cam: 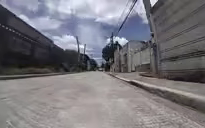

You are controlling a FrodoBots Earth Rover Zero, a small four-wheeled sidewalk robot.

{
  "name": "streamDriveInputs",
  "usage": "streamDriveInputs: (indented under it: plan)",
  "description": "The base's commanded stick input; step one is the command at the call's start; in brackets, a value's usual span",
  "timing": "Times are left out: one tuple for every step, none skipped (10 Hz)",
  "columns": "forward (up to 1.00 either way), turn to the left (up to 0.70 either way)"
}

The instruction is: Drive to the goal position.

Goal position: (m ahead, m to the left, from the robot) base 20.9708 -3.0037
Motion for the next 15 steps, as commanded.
streamDriveInputs:
  plan:
    - [0.7,-0.11]
    - [0.7,-0.11]
    - [0.7,-0.11]
    - [0.7,-0.11]
    - [0.7,-0.11]
    - [0.7,-0.11]
    - [0.7,-0.11]
    - [0.7,-0.11]
    - [0.7,-0.11]
    - [0.7,-0.11]
    - [0.7,-0.1]
    - [0.7,-0.1]
    - [0.7,-0.1]
    - [0.7,-0.1]
    - [0.7,-0.1]
